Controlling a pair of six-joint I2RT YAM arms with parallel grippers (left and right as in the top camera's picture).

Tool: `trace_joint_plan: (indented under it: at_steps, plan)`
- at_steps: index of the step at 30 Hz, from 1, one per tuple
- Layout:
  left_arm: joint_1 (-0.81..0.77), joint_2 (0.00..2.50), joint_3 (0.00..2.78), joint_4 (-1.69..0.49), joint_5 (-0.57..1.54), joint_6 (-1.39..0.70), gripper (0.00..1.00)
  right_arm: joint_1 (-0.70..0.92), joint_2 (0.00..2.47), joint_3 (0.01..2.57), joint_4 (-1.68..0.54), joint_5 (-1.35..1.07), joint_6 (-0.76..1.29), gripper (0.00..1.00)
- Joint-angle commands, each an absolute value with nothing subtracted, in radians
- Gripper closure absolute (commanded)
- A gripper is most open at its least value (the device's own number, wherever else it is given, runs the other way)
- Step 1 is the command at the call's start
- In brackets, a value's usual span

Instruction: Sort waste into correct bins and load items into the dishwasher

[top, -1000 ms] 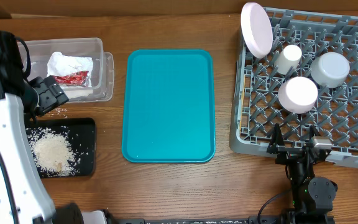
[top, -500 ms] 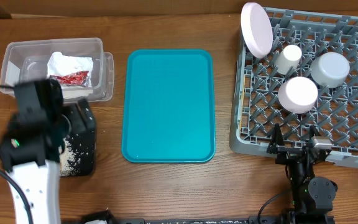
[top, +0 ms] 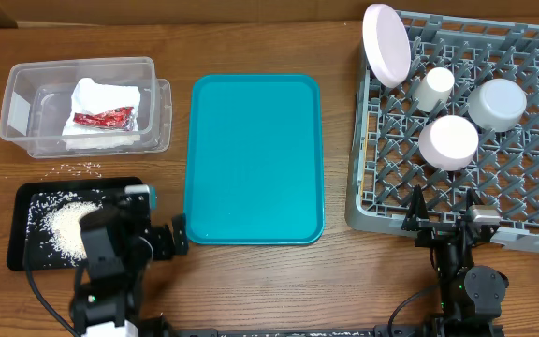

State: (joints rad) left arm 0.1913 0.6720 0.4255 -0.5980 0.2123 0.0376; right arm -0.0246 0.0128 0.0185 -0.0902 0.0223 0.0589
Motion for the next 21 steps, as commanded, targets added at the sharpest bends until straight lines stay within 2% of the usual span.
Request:
trace_joint_plan:
  at_steps: [1, 12, 17, 21]
  plan:
    - [0.188, 0.610, 0.352, -0.538, 0.245, 0.067, 0.00, -0.028, 0.003, 0.008, -0.084, 0.017, 0.055, 0.00]
    - [0.179, 0.333, 0.083, -0.193, 0.289, 0.009, 0.00, -0.028, 0.003, 0.008, -0.084, 0.017, 0.055, 0.00]
    - [0.126, 0.294, 0.005, -0.028, 0.276, -0.030, 0.00, -0.028, 0.003, 0.008, -0.084, 0.017, 0.055, 0.00]
    - [0.089, 0.262, 0.005, -0.033, 0.196, -0.036, 0.00, -0.028, 0.003, 0.008, -0.084, 0.017, 0.055, 0.00]
